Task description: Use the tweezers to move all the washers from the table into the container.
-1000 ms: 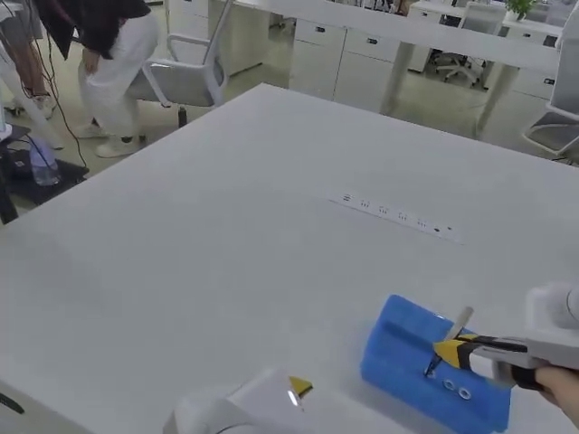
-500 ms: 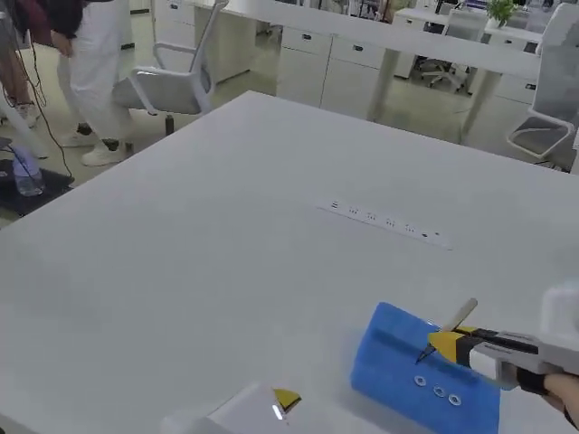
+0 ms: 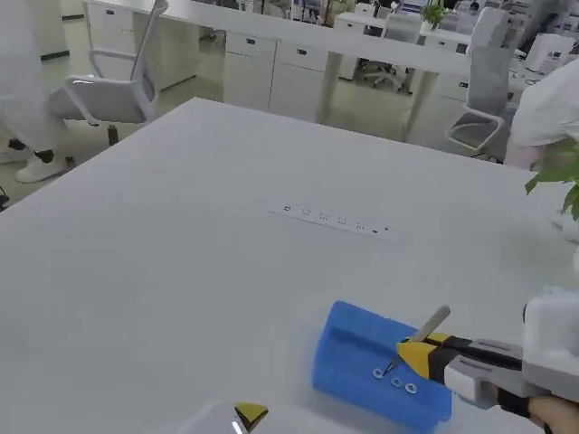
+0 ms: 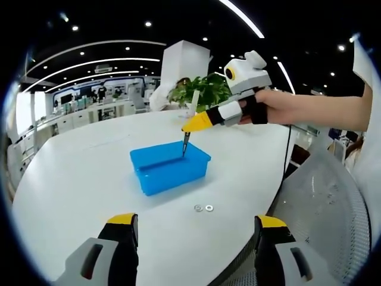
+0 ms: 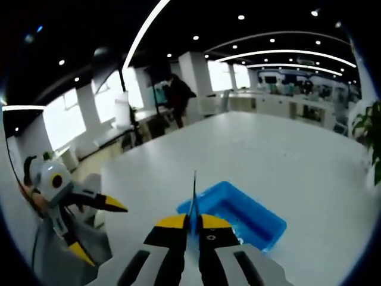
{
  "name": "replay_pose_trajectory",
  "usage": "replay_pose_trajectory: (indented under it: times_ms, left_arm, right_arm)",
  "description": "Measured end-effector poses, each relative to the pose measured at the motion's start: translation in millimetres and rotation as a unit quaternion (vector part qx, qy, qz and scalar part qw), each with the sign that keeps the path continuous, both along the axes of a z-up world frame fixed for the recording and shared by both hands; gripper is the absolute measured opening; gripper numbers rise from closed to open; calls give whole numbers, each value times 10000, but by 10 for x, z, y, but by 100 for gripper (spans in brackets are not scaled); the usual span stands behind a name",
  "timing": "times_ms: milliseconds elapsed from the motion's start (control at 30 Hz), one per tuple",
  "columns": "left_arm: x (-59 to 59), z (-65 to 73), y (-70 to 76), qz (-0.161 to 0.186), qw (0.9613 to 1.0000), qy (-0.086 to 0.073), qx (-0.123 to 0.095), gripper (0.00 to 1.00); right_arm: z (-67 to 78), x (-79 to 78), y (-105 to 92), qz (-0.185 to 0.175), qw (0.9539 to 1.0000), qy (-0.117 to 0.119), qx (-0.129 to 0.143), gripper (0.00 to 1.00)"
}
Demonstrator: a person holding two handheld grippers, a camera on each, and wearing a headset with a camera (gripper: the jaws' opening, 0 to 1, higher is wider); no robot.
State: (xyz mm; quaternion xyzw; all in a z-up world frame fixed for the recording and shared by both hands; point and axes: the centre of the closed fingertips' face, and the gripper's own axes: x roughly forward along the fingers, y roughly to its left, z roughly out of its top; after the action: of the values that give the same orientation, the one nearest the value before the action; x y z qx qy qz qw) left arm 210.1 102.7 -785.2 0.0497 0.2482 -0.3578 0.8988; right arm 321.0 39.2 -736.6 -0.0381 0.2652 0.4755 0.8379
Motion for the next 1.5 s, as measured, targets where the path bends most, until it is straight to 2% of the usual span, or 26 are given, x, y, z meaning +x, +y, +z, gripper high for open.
replay_pose_trajectory:
  times_ms: [167, 367, 500, 667, 800, 867, 1067, 1400, 1500]
  left_arm:
    - [4, -12, 12, 53, 10000, 45, -26, 81]
    - [17, -42, 60, 157, 9998, 59, 64, 80]
    - [27, -50, 91, 233, 9997, 66, 73, 80]
    - [23, -57, 84, 195, 9998, 69, 83, 80]
    - [19, -60, 73, 151, 9998, 53, 104, 79]
    - [20, -59, 73, 152, 9998, 51, 93, 79]
    - [12, -63, 68, 118, 9999, 54, 112, 79]
    - [7, -72, 73, 126, 9998, 82, 131, 79]
    - [4, -75, 75, 131, 9998, 90, 146, 79]
  right_arm:
    - [-111, -176, -16, -56, 9998, 177, 19, 4]
    - [-343, -371, -7, -88, 9990, 448, -31, 4]
    - [-493, -467, 1, -81, 9982, 564, -184, 4]
    - [-665, -536, -23, -192, 9966, 773, -194, 4]
    - [-711, -583, 13, -289, 9958, 861, -108, 4]
    - [-739, -609, 28, -267, 9958, 863, -151, 4]
    - [-772, -642, -29, -216, 9959, 785, -388, 4]
    - [-786, -670, -13, -136, 9965, 763, -322, 4]
    - [-788, -682, 2, -90, 9970, 687, -350, 4]
